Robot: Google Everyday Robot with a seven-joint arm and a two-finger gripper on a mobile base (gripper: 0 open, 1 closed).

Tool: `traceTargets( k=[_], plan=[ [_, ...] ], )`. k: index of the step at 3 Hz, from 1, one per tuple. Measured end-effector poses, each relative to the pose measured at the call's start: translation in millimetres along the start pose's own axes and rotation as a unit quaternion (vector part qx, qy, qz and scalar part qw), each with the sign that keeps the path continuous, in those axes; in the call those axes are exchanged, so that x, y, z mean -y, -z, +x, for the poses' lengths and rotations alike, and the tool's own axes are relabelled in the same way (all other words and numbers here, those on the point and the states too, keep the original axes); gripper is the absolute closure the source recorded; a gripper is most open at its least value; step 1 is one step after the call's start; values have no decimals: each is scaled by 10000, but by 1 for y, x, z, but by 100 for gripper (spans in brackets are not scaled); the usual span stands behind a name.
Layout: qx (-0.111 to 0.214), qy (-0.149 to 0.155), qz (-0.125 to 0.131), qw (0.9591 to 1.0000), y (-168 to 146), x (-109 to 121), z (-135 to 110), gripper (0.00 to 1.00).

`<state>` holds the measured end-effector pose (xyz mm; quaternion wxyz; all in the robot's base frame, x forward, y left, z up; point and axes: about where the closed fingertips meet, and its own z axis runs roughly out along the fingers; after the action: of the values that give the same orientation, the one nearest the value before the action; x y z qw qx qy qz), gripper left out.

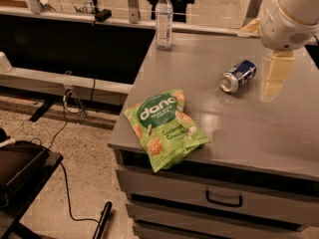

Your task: Move pepsi can near green rice chip bag

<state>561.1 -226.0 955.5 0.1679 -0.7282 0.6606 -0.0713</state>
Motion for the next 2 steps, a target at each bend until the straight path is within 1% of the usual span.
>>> traceTargets(
  k=[1, 2],
  plan=[
    [-154, 322, 108, 9993, -1, 6, 12, 0],
    [-409, 912, 268, 9946, -1, 19, 32, 0]
  ],
)
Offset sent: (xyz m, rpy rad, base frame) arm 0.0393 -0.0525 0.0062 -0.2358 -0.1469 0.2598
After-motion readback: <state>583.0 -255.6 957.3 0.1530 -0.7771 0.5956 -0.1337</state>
